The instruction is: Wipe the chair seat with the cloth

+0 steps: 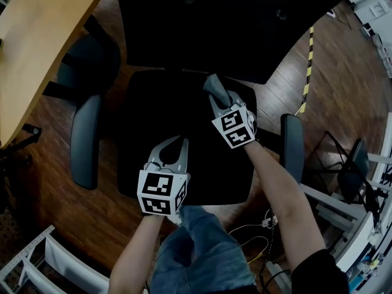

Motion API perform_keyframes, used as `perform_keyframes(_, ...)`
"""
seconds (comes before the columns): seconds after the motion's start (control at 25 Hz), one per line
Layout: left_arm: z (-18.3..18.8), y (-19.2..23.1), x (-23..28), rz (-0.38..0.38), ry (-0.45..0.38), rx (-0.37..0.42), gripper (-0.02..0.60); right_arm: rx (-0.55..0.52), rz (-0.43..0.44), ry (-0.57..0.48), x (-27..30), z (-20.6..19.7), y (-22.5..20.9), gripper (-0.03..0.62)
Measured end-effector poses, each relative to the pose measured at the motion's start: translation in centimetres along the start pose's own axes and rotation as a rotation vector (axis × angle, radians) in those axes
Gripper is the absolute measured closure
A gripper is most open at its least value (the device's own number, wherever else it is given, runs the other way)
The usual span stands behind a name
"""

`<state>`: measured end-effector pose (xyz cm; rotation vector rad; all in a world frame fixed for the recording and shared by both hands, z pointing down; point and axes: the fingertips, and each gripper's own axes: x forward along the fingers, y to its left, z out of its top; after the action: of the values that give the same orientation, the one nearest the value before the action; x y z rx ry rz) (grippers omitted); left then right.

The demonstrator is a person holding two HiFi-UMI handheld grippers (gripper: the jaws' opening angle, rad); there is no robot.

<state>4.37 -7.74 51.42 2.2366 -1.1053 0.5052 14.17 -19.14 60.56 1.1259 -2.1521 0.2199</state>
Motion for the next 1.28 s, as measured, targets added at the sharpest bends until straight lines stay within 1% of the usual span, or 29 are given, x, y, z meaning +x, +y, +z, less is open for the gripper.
perform_keyframes(0.12,0.1,0.6,1.0,-0.005,0.003,-0.013,0.58,-0.001,-0.006,0.032,1.4,-0.9,-1.5,0.585)
perform_keyframes(0.24,-0.1,1.2,1.7,-0.004,0.011,-0.034,0.578,-0.019,-0.009,0.056,2.3,-1.6,-2.1,0.585)
perform_keyframes(0.4,-0.7,1.7,2.2,-0.01,0.02,-0.068,0.578,-0.028,-0.001,0.067,2.9,-2.4,-1.8,0.585)
perform_keyframes(0.6,-1.3,1.3,2.3,-0.022,0.027,-0.074,0.578,-0.032,0.01,0.076,2.3,-3.3,-0.9,0.585)
perform_keyframes(0.84,-2.2,1.1,1.1,-0.034,0.034,-0.054,0.578,-0.054,0.025,0.071,0.4,-3.6,2.4,0.585)
perform_keyframes(1.08,-3.6,-0.6,-1.0,-0.061,0.037,-0.029,0.578,-0.017,0.014,0.076,-2.7,-5.4,5.5,0.585)
perform_keyframes(1.28,-5.4,-1.7,-3.4,-0.069,0.047,-0.005,0.578,0.009,0.004,0.07,-5.6,-6.8,8.4,0.585)
